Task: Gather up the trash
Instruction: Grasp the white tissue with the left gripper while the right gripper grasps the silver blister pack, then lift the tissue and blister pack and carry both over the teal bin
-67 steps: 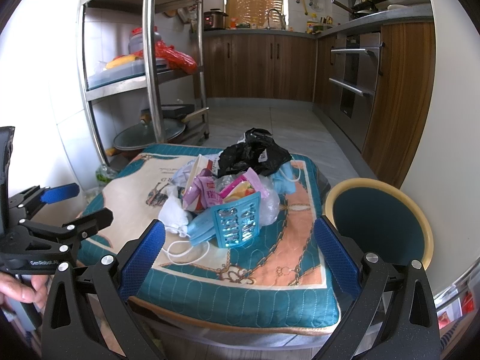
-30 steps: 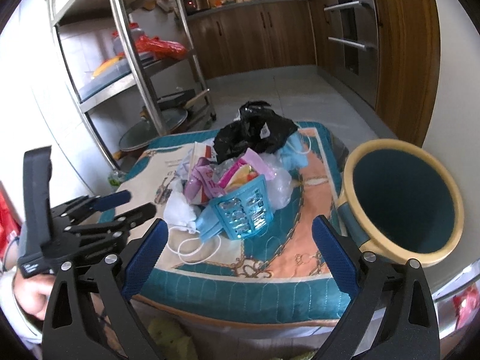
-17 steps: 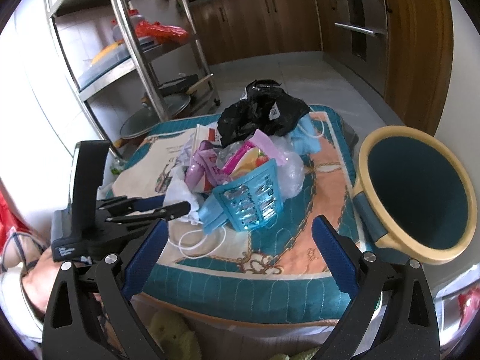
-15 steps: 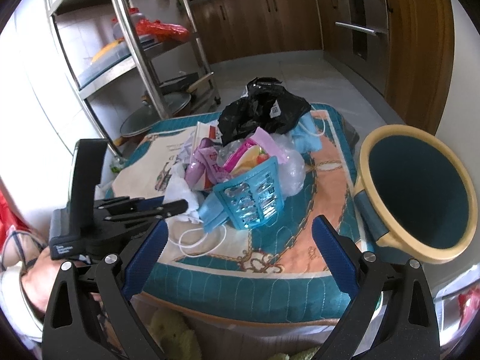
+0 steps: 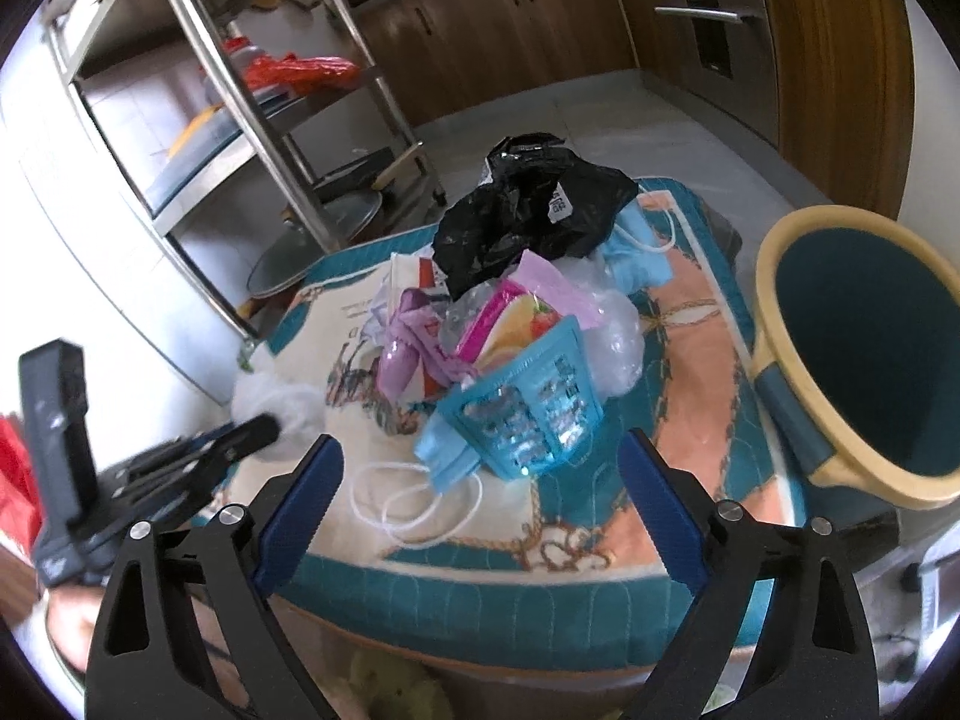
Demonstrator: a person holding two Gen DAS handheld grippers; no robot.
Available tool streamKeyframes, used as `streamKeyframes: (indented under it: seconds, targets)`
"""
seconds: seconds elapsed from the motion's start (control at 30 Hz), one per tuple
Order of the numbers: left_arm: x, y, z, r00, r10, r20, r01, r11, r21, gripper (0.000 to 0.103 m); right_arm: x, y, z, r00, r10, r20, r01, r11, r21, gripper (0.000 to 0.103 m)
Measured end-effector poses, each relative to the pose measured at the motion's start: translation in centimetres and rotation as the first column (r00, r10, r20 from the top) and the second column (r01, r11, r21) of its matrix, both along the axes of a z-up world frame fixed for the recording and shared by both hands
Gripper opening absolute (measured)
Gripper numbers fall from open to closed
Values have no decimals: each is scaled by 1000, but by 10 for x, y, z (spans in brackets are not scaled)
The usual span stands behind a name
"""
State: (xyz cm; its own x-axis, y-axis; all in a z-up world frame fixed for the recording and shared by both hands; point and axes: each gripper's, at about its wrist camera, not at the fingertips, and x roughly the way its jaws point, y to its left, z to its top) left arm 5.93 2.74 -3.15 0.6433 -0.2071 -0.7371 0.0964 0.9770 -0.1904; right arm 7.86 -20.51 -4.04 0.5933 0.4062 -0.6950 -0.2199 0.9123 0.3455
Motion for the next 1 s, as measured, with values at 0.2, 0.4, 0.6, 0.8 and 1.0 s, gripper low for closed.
streamKeyframes:
  seconds: [0.2,0.4,0.6,0.8,1.0]
  targets:
    - [-1,-9,0,999,-38,14,38,999,33,13,24,13,-10,999,-38,6,38,997,-62,92]
    - [-3,-15,1,998,-64,28,63,997,42,13,33,3,-27,995,-79,-66,75,995,-65,61]
    - [-3,-16,3,997,-70,32,69,997,28,13,24,-19,-34,983,-120,-141,119,993,-16,28]
    - [-3,-22,6,995,-86,41,85,996,25,13,24,-45,-45,960,-182,-212,195,980,46,23]
    - [-4,-26,7,994,-101,41,100,995,28,13,23,-69,-53,930,-251,-268,293,947,131,41]
